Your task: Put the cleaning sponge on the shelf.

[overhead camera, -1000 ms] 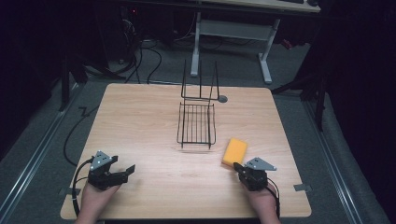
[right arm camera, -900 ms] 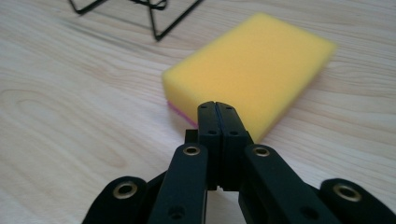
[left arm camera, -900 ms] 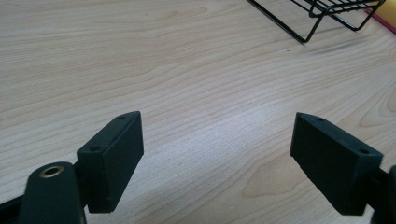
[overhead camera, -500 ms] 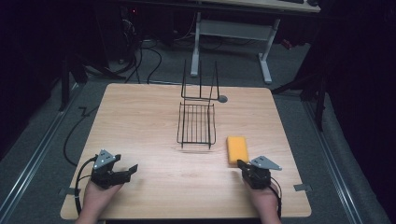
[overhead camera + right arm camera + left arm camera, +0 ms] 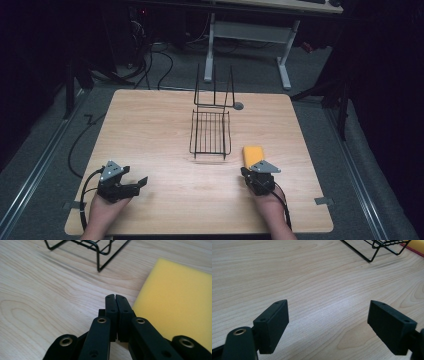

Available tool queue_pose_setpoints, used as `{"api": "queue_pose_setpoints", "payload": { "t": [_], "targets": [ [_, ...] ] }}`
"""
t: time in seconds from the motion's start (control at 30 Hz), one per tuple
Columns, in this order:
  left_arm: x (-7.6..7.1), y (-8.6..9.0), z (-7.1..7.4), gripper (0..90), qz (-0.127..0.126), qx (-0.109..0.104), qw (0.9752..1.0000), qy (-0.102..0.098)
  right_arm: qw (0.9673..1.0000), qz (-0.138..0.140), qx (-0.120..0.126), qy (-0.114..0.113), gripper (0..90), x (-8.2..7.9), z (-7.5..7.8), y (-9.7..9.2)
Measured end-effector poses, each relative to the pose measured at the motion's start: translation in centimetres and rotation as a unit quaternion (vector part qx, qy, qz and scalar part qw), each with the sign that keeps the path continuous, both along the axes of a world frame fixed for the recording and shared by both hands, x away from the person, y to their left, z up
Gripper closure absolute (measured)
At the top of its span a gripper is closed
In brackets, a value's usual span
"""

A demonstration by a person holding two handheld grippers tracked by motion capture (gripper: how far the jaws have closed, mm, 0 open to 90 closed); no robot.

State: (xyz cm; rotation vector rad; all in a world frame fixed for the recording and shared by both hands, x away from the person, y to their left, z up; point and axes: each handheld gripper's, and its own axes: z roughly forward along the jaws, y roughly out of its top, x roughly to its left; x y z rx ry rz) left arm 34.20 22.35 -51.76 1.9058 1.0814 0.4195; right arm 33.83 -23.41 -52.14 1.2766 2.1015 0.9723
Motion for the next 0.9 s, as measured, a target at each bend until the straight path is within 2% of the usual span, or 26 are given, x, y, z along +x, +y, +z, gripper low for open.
{"api": "queue_pose_setpoints", "payload": {
  "t": [0.27,0.37,0.47,0.53,0.6,0.77,0.9],
  "targets": [
    [0.0,-0.1,0.0,18.1,-0.002,0.0,1.0,-0.001,0.9996,-0.025,0.011,0.0,86.8,-0.2,0.0,-1.8],
    [0.0,-0.1,0.0,18.1,-0.003,0.0,1.0,-0.001,0.9995,-0.02,0.022,-0.007,82.5,-0.7,0.2,-2.1],
    [0.0,0.0,0.0,18.1,-0.003,-0.002,1.0,-0.002,0.9987,-0.023,0.038,-0.025,74.7,-1.8,1.0,-3.1],
    [0.0,0.0,0.0,18.1,-0.004,-0.003,1.0,-0.002,0.9985,-0.025,0.039,-0.028,72.0,-2.0,1.1,-3.4],
    [0.0,-0.1,0.1,18.1,-0.005,-0.004,1.0,-0.004,0.997,-0.04,0.049,-0.044,64.1,-2.6,1.6,-4.7],
    [0.0,-0.3,0.1,18.0,-0.008,-0.003,0.9999,-0.01,0.9967,-0.05,0.041,-0.049,54.8,-2.5,1.6,-6.0],
    [0.1,-0.4,0.1,17.9,-0.01,0.0,0.9999,-0.01,0.9966,-0.052,0.044,-0.045,44.7,-2.3,1.5,-6.6]
  ]
}}
